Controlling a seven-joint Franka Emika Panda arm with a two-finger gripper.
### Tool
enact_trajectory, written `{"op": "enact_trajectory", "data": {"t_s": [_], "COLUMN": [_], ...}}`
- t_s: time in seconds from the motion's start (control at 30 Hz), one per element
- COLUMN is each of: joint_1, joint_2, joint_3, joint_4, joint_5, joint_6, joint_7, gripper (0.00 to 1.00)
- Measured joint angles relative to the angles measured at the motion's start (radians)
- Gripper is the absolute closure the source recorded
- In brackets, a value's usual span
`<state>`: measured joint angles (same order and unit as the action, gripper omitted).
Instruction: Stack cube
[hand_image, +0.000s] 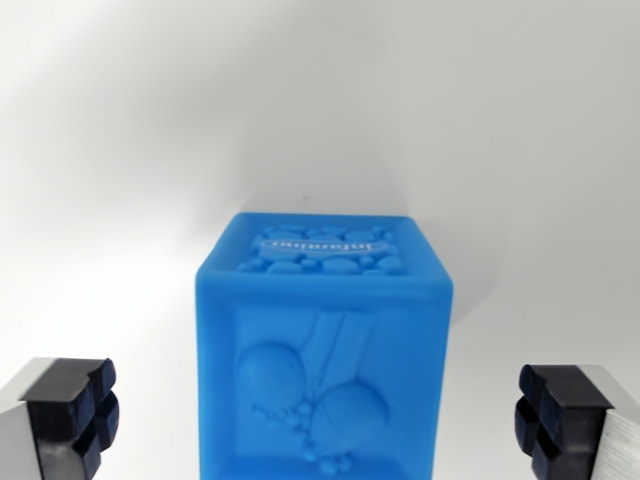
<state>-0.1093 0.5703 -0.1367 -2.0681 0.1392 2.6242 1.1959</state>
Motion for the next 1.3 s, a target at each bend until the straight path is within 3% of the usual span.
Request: {"op": "enact_trajectory", "data": {"t_s": [0.67, 0.7, 1.3], "joint_1": [-0.021, -0.022, -0.022], "joint_2": [0.086, 0.087, 0.087], "joint_3": [0.024, 0.025, 0.025], "joint_4": [0.026, 0.026, 0.027], "joint_5": [0.008, 0.008, 0.008], "joint_6": [0.062, 0.063, 0.063], "joint_7": [-0.006, -0.006, -0.006], "gripper": [0.0, 1.0, 1.0]}}
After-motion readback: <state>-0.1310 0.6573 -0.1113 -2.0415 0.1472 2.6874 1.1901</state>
